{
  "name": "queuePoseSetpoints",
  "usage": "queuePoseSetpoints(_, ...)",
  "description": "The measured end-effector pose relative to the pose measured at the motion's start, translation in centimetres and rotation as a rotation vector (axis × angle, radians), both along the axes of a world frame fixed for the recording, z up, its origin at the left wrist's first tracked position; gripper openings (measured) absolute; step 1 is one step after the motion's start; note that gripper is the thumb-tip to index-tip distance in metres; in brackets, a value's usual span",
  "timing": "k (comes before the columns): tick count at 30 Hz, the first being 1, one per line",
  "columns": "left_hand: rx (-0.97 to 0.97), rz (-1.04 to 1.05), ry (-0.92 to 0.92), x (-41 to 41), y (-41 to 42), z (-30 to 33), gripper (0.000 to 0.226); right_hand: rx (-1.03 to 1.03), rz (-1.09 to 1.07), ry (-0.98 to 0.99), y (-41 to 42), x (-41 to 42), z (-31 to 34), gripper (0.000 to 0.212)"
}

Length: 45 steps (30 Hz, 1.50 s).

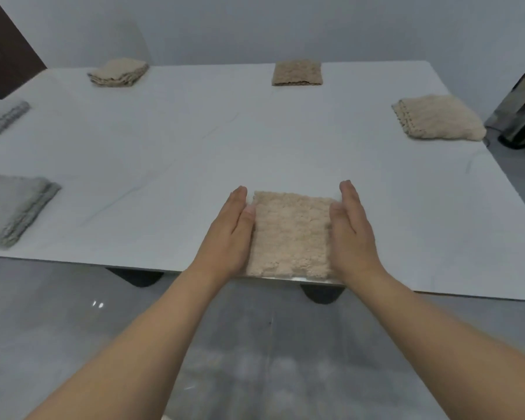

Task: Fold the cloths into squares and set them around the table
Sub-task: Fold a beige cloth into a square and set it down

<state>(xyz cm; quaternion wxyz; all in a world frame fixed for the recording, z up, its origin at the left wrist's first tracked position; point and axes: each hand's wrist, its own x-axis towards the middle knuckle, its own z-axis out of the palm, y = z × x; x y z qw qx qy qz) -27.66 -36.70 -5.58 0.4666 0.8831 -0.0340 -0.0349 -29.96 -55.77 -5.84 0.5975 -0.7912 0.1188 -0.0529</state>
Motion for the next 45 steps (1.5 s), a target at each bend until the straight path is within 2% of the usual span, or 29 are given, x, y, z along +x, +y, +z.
queuePoseSetpoints(10, -0.233, -0.003, 0.021, -0.4, -1.7, -0.3, 0.050, -0.074, 0.021, -0.044, 0.5, 0.7, -1.1, 0.049)
queuePoseSetpoints(19, 0.012, -0.068, -0.078, -0.5, -3.1, -1.0, 0.050, -0.195, 0.017, -0.065, 0.2, 1.0, -1.7, 0.050)
queuePoseSetpoints(39, 0.070, -0.048, -0.089, -0.6, -3.7, -1.0, 0.049, -0.202, 0.079, -0.053, 0.0, 0.3, -1.6, 0.050)
queuePoseSetpoints(42, 0.095, -0.056, -0.099, -0.6, -3.6, -1.2, 0.049, -0.296, 0.102, -0.049, 0.0, 0.3, -1.9, 0.050)
queuePoseSetpoints(45, 0.170, -0.070, -0.130, -0.5, -3.6, -1.6, 0.049, -0.485, 0.118, -0.029, 0.0, 0.3, -2.3, 0.053)
